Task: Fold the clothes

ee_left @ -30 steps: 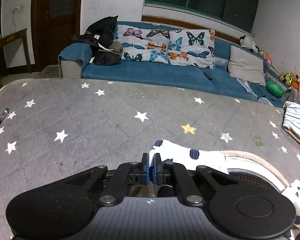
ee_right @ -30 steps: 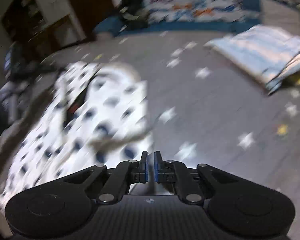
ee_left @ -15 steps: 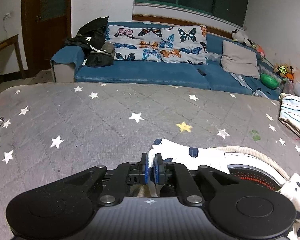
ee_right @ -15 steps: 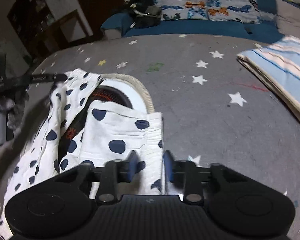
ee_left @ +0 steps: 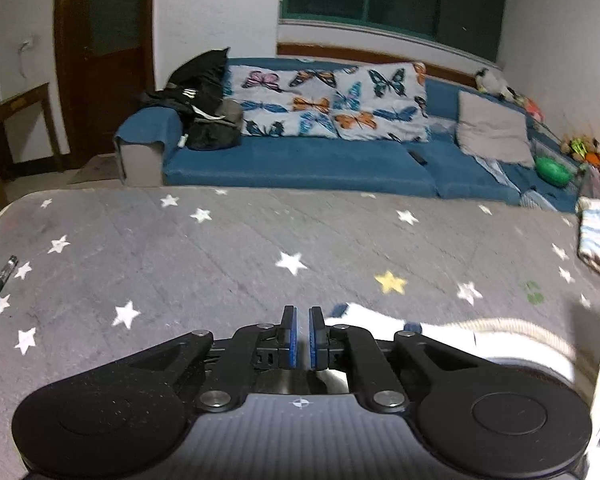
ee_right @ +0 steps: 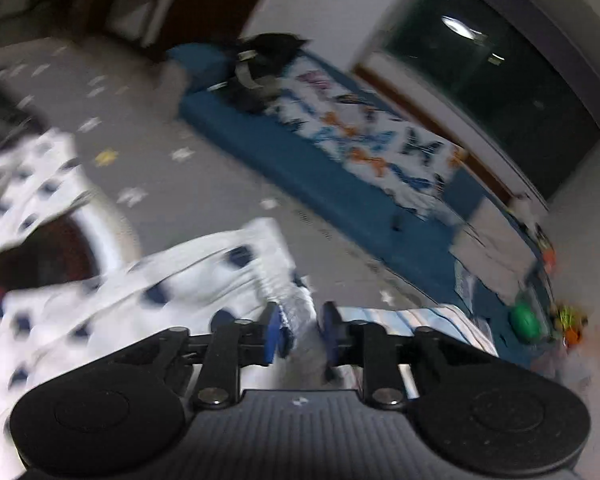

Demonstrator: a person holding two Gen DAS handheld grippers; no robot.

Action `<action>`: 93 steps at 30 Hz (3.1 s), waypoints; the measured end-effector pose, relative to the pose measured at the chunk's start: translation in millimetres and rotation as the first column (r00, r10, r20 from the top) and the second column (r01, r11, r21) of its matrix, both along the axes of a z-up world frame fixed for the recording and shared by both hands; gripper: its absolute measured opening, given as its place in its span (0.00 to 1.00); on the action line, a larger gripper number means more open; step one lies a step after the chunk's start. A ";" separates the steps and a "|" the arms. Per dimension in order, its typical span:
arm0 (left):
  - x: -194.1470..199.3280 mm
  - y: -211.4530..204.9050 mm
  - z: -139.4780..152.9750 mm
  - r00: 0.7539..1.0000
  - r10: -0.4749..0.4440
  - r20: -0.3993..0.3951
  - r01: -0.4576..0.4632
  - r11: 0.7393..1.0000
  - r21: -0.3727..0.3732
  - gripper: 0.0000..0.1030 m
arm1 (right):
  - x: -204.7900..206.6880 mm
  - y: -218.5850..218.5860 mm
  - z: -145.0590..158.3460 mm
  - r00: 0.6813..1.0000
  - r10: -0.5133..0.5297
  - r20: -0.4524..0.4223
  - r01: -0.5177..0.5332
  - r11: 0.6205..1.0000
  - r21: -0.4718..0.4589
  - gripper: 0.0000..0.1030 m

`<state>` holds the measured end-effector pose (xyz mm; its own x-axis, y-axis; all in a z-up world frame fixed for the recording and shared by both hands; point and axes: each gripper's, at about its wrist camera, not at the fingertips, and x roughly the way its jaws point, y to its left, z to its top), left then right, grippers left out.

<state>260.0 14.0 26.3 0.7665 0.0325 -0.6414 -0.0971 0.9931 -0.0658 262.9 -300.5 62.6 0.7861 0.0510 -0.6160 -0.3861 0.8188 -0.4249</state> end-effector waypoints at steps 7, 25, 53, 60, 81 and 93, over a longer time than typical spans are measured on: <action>-11.7 -15.9 11.9 0.988 -0.156 0.005 0.156 0.987 -0.021 0.07 | 3.0 -24.2 -27.3 0.968 -0.007 -0.250 0.072 0.965 0.254 0.24; 31.5 -69.2 -26.1 0.975 -0.220 0.022 0.221 0.975 -0.032 0.09 | 41.9 -32.0 -65.9 0.957 -0.122 -0.264 0.214 0.910 0.355 0.34; -141.7 -54.0 -13.9 0.989 -0.147 -0.034 0.150 0.980 0.133 0.38 | -110.3 -44.2 -46.8 0.954 0.000 -0.301 0.105 0.937 0.332 0.47; -158.3 -59.1 -21.9 0.990 -0.140 -0.024 0.141 0.984 0.104 0.27 | -135.1 -50.6 -53.4 0.957 -0.040 -0.289 0.151 0.916 0.372 0.45; -186.8 -31.8 -19.7 1.000 0.002 0.004 -0.002 0.981 0.195 0.01 | -155.8 -61.5 -54.1 0.967 -0.142 -0.213 0.209 0.918 0.336 0.40; -237.8 -69.2 9.3 0.979 -0.202 0.013 0.199 0.973 0.119 0.06 | -171.2 -40.7 -53.6 0.968 -0.015 -0.252 0.103 0.934 0.341 0.40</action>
